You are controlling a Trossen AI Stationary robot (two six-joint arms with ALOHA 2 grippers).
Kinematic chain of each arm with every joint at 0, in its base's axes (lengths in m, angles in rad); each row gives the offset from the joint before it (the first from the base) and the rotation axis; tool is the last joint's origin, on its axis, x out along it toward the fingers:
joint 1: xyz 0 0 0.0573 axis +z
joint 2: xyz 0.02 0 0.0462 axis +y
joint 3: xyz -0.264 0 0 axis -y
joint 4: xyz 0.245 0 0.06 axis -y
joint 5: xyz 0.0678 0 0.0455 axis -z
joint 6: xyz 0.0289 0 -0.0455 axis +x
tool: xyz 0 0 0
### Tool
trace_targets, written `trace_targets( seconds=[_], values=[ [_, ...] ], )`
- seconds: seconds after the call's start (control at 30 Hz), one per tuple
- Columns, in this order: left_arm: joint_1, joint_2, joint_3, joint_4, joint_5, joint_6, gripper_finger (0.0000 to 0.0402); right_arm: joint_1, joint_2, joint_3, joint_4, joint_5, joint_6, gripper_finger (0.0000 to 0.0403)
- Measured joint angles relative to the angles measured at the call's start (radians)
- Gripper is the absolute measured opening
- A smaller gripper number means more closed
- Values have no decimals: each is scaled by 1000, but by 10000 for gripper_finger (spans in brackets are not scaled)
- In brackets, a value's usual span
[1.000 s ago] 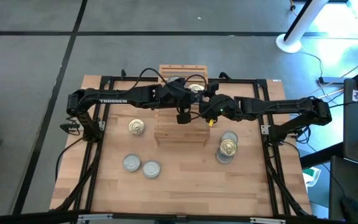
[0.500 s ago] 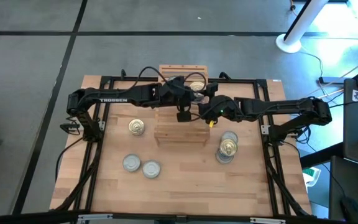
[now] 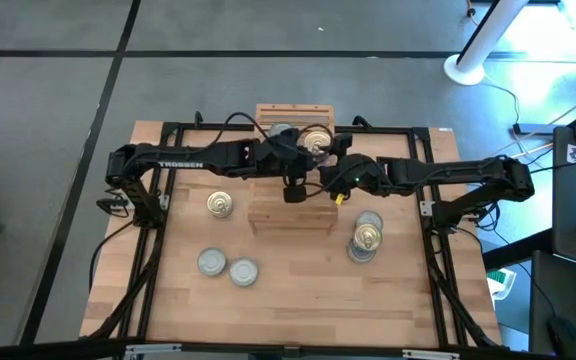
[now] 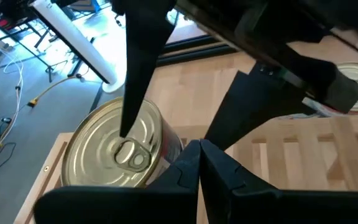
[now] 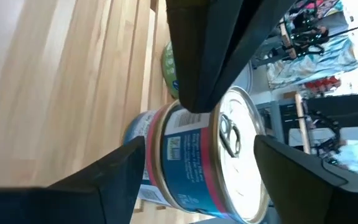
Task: Stack canned seafood by type on shelf
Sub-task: Put the green tuna can on the shelf aligned with other green tuna can
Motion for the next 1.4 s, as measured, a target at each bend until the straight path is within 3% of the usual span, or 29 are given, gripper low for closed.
trace_targets(
  seconds=[0.17, 0.37, 0.5, 0.77, 0.87, 1.0, 1.3, 1.4],
  values=[
    [-20, -1, 0, -2, 0, 1, 5, 49, 0, 2, -1, 34, 15, 296],
    [-53, -22, 1, -6, -1, 1, 5, 149, -1, 59, -113, 186, 29, 296],
    [-91, -45, 1, -54, -5, -2, 5, 226, -2, 113, -241, 250, 138, 296],
    [-221, -85, 2, -232, -5, -130, 5, 378, -2, 163, -423, 247, 375, 296],
    [-286, -85, 2, -308, -3, -190, 5, 424, -2, 163, -446, 193, 417, 296],
    [-367, -85, 2, -392, -3, -277, 5, 473, -2, 163, -447, 47, 489, 296],
    [-528, -85, 2, -491, -1, -519, 5, 505, 18, 161, -381, -427, 643, 296],
    [-574, -84, 2, -503, -1, -614, 5, 504, 40, 162, -328, -533, 650, 296]
  ],
)
